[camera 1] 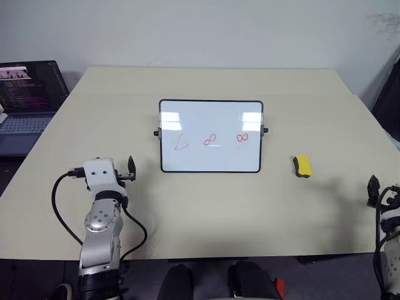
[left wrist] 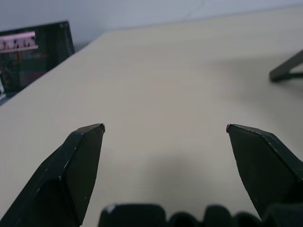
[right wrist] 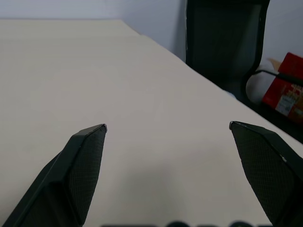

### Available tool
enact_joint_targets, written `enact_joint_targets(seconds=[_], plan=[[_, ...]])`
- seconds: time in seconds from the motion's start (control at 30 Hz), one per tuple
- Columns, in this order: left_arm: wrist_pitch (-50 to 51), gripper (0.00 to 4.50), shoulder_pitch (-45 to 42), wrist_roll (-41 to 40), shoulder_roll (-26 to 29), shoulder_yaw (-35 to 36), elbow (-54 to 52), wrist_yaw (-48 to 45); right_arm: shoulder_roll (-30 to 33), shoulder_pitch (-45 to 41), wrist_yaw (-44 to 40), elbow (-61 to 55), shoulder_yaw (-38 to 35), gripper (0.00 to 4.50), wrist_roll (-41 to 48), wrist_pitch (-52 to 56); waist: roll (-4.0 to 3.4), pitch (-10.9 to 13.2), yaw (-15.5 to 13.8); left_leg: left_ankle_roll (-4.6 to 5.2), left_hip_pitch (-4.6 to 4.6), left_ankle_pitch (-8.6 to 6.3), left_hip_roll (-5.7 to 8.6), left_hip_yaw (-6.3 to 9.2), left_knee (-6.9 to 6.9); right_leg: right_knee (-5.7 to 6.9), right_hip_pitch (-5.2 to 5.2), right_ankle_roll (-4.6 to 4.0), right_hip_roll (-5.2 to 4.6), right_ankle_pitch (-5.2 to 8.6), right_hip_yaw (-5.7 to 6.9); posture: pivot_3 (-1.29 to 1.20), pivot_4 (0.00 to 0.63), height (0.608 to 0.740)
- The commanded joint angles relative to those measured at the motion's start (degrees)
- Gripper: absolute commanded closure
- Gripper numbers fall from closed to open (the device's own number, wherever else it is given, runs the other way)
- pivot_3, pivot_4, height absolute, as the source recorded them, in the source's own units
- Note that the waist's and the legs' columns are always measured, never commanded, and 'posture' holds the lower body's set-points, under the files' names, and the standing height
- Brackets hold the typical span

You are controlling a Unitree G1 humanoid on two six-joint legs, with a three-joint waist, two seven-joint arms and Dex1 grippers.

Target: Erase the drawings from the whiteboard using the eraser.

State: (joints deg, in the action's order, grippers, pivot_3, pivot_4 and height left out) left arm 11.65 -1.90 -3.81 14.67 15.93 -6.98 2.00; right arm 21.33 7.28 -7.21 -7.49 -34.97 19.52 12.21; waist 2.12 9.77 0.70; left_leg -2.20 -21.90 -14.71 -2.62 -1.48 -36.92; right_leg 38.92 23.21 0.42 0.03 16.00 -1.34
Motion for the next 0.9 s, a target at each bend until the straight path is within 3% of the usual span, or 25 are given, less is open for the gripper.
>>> enact_joint_targets(seconds=[0.03,0.43,0.7,0.9], plan=[[-0.7,0.0,-0.3,0.8,-0.2,2.4,-0.5,2.4,1.3,-0.3,0.3,-2.2,-1.4,0.01,0.9,1.6,0.01,0.0,0.0,0.0,0.0,0.0,0.01,0.0,-0.03,0.0,0.0,0.0,0.0,0.0,0.01,0.0,0.15,0.74],[-1.4,0.0,0.5,-0.9,1.6,7.9,-0.2,3.2,0.1,-1.5,0.0,-3.7,3.3,0.01,-2.1,-0.5,0.01,0.0,0.0,0.01,0.03,0.01,0.0,-0.12,-0.04,0.0,0.01,0.01,0.01,0.01,-0.07,0.0,0.15,0.74],[-2.0,0.0,-1.0,-2.6,8.8,13.4,5.3,0.2,-3.3,-1.4,-0.3,-10.7,11.8,0.01,-5.0,-2.1,0.01,0.0,0.1,0.0,0.01,0.01,-0.01,-0.1,-0.02,0.0,0.04,0.0,0.01,0.01,-0.05,0.0,0.15,0.74],[1.0,0.0,-1.4,-4.2,8.0,15.2,2.5,2.0,-3.5,-3.5,-0.9,-11.3,13.1,0.01,-3.6,-0.6,0.1,0.0,0.2,0.0,0.01,0.0,0.04,-0.03,-0.04,-0.01,0.04,0.01,-0.09,0.0,-0.08,0.0,0.15,0.74]])
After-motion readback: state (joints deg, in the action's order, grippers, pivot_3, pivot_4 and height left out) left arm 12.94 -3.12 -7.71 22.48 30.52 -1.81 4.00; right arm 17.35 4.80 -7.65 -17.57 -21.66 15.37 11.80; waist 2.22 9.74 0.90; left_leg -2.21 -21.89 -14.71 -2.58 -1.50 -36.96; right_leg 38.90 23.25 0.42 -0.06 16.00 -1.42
